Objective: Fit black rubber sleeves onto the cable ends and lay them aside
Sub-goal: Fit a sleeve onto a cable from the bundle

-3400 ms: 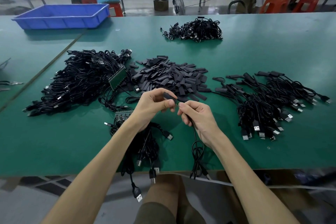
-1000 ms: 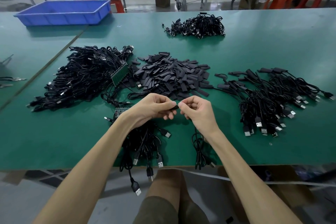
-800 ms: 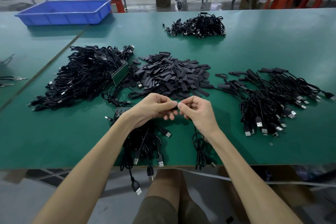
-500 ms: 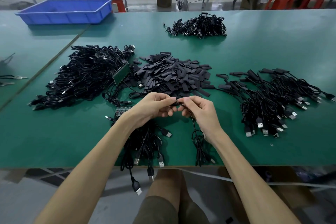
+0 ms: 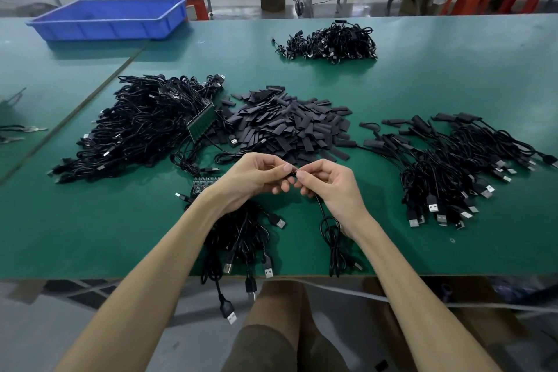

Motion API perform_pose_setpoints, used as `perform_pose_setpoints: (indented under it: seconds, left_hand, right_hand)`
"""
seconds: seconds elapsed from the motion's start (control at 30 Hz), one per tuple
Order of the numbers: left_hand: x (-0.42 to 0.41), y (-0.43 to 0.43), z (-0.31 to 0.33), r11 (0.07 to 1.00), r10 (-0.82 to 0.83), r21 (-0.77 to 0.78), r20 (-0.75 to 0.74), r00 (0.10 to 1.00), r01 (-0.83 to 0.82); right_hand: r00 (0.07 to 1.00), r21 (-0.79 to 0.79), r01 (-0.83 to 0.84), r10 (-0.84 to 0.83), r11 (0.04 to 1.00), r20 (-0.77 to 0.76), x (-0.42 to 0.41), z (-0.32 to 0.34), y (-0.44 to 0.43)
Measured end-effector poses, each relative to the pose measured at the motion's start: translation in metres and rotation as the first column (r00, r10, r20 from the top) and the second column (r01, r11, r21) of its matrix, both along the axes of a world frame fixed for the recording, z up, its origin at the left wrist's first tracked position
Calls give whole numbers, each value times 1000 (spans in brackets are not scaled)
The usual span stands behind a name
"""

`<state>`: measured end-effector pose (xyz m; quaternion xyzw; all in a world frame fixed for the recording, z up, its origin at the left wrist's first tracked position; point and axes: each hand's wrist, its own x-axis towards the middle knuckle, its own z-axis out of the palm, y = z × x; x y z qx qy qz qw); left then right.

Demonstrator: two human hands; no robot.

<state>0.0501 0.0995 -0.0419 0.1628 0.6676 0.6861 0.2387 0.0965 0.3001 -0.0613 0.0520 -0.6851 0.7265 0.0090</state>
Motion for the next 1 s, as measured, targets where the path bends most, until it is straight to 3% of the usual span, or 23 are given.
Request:
perform_pose_setpoints:
  seconds: [1.0]
  left_hand:
    - [2,0,0,998,-6,-58,-41,999,3]
  right_hand:
    - [998,10,-54,54,999,-32,0,-1,0]
